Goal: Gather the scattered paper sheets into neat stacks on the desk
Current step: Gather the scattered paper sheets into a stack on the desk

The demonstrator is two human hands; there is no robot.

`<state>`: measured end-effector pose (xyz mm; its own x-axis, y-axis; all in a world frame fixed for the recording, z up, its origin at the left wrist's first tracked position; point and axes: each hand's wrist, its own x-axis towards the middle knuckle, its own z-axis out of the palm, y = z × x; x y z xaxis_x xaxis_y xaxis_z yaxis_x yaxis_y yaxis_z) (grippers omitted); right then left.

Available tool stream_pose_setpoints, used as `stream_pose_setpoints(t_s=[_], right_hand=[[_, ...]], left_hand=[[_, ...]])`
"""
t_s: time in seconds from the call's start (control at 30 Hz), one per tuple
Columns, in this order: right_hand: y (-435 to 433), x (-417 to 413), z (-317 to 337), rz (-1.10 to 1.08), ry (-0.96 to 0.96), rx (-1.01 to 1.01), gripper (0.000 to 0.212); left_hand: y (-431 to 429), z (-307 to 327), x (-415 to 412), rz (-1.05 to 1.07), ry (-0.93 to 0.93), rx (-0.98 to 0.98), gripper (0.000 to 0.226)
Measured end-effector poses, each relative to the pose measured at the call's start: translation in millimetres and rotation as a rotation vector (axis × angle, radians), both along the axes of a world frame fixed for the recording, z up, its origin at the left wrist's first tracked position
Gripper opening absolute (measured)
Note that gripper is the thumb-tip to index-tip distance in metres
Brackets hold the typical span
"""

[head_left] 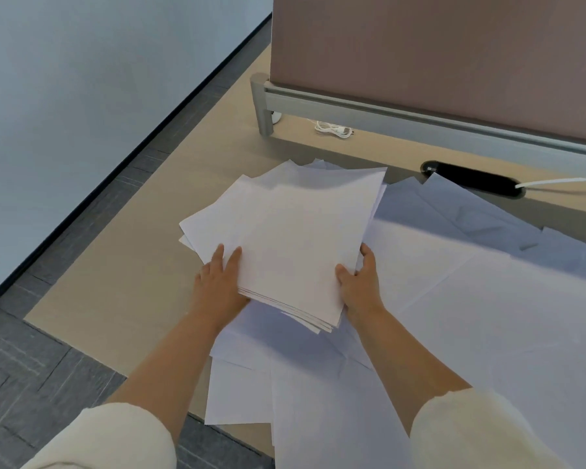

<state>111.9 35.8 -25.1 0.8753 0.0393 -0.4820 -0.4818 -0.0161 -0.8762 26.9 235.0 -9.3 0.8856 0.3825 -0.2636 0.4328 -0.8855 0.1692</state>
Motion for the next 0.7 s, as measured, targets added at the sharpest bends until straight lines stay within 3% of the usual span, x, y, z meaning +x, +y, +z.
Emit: stream_pose_setpoints(t_s=[0.13, 0.33, 0.47, 0.6, 0.7], right_hand=[[-34.3, -0.9, 0.8, -0.090, -0.031, 0.024, 0.052], [-76.4, -13.1, -3.7, -0.216, 0.091, -0.006, 0.039], [-82.0, -12.2, -5.7, -0.269, 0.219, -0.212, 0.034], [-76.9, -8.4, -1.9, -0.349, 0.251, -0.116, 0.038], [-73.5, -11.1, -1.3, -0.336, 0.233, -0.182, 0.038]], left_hand=[[-26.4, 2.5, 25.9, -0.031, -0.068, -0.065, 0.065], [-50.6, -9.0, 48.3, -0.237, -0.132, 0.031, 0.065], [-61.7, -11.9, 57.2, -0.042, -0.071, -0.062, 0.067], [-59.0, -13.3, 62.9, 0.194, -0.115, -0.298, 0.057], [-52.7, -16.6, 65.3, 0.184, -0.163, -0.420, 0.053]])
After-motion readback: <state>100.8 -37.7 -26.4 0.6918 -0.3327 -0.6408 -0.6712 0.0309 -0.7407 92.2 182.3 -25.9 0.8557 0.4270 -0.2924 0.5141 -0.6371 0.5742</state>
